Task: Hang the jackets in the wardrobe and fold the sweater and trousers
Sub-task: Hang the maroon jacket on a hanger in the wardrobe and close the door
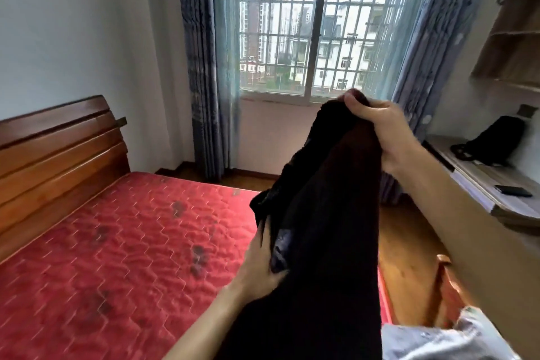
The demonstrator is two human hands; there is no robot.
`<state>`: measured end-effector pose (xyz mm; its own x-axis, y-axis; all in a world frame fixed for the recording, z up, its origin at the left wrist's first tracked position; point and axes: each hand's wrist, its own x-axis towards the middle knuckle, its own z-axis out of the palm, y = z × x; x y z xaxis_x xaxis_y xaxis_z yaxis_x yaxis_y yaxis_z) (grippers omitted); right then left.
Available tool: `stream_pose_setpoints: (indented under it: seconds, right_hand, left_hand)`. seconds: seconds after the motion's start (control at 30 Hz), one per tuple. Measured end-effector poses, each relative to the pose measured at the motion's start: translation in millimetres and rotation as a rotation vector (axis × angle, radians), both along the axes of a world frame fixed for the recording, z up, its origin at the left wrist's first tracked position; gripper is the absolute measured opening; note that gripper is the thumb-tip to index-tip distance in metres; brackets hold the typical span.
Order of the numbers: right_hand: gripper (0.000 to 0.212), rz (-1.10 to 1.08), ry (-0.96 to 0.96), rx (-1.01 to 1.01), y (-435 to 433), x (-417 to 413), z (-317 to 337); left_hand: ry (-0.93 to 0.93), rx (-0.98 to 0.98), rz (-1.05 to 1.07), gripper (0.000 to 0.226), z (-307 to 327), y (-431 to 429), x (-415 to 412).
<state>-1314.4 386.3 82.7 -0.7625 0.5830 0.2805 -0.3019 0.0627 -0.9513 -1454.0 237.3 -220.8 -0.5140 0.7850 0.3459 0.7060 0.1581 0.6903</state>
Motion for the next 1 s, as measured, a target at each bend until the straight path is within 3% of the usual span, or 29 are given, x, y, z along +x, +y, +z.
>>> stream_pose_setpoints:
  seconds: [0.07,0.23,0.33,0.47,0.6,0.67,0.8,0.9,1.0]
  right_hand:
    - [0.016,-0.006,0.033,0.033,2.6,20.0,13.2]
    - [0.018,-0.125,0.134,0.114,-0.1,64.0,52.1]
    - [0.020,-0.231,0.138,0.179,-2.3,80.6,66.4]
    - [0.023,-0.526,0.115,0.231,4.5,109.5,78.9]
    - [0.035,-0.807,0.187,0.167,9.6,160.6,81.8]
    - [0.028,-0.890,0.150,0.164,1.0,191.3,81.0]
    - [0.014,-1.081,0.065,0.224,-26.1,272.1,88.7]
    - [0.006,-1.296,-0.060,0.401,-48.7,347.5,92.0]
    - [0.049,-1.434,-0.417,0.600,-87.4,430.5,90.0]
  left_hand:
    - [-0.156,0.056,-0.004,0.124,4.7,2.7,5.4]
    - [-0.577,0.140,-0.136,0.100,26.2,12.1,1.9]
    - [-0.632,0.099,-0.228,0.088,39.8,35.0,13.2]
    - [-0.721,0.016,-0.430,0.101,33.3,59.8,46.7]
    - [-0.591,-0.175,-0.648,0.107,15.6,76.3,92.9]
    - [-0.503,-0.193,-0.707,0.109,14.0,82.0,120.0]
    - [-0.444,0.013,-0.664,0.079,30.3,94.5,143.6]
    - [-0.374,0.155,-0.685,0.077,68.8,103.4,137.2]
    - [-0.276,0.220,-0.867,0.090,133.7,104.7,143.5]
